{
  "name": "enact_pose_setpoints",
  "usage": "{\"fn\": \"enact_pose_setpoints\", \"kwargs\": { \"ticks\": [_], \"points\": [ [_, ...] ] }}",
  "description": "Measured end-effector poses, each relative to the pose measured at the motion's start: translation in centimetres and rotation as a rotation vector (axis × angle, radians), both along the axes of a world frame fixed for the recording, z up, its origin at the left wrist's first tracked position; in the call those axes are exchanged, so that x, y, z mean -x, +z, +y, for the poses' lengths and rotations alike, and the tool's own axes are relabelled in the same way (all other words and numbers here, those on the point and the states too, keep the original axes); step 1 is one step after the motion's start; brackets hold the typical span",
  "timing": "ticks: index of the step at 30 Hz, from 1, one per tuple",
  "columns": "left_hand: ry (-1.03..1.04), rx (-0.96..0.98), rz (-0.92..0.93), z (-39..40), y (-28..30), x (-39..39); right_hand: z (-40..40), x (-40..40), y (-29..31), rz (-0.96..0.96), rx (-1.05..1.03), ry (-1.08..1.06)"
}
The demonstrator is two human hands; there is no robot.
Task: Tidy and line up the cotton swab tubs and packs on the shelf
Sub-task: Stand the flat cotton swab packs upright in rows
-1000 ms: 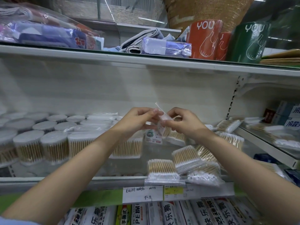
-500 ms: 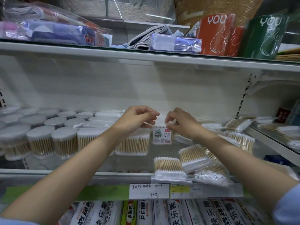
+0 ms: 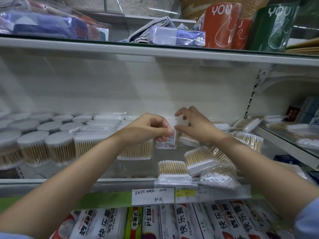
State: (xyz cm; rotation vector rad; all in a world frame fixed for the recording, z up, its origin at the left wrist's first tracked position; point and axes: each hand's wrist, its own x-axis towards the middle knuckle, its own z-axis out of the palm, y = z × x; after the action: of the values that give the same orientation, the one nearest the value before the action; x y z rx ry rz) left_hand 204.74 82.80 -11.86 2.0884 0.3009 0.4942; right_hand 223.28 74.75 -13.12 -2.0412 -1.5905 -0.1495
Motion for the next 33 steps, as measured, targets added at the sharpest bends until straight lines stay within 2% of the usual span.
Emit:
{"fn": "enact_pose_setpoints", "kwargs": {
  "ticks": [5,12,15,20,22,24,26,29,33],
  "points": [
    [-0.156,-0.160,0.206,-1.4,-0.4,-0.2,-1.1,0.0,-0.1,0.040,-0.070,0.038],
    [-0.406,-0.315,0.487,-3.4,-0.5,-0.1,-2.0,0.1,-0.3,0.025,-0.038,0.061],
    [-0.442,-0.402,0.582,-3.7,-1.1,-0.3,-2.2,0.2,-0.4,0.023,-0.056,0.077],
    [-0.337,-0.586,0.389,-3.2,-1.0,-0.6,-2.5,0.5,-0.2,0.073,-0.066,0.086],
    [-0.270,-0.553,0.296,-2.5,-0.7,-0.6,-2.9,0.7,-0.2,0.234,-0.048,0.133],
    [-0.132,-0.502,0.156,-1.7,-0.5,-0.7,-3.4,0.9,-0.1,0.473,-0.059,0.218],
    [0.037,-0.454,-0.004,-0.9,-0.2,-1.1,-3.8,1.0,0.0,0.629,-0.060,0.270],
    [0.174,-0.310,-0.120,0.3,0.0,-1.8,-3.9,1.3,0.0,0.694,-0.019,0.308],
    [0.175,0.006,-0.184,0.9,0.3,-2.0,-3.7,1.7,-0.1,0.690,-0.012,0.330]
  ]
}}
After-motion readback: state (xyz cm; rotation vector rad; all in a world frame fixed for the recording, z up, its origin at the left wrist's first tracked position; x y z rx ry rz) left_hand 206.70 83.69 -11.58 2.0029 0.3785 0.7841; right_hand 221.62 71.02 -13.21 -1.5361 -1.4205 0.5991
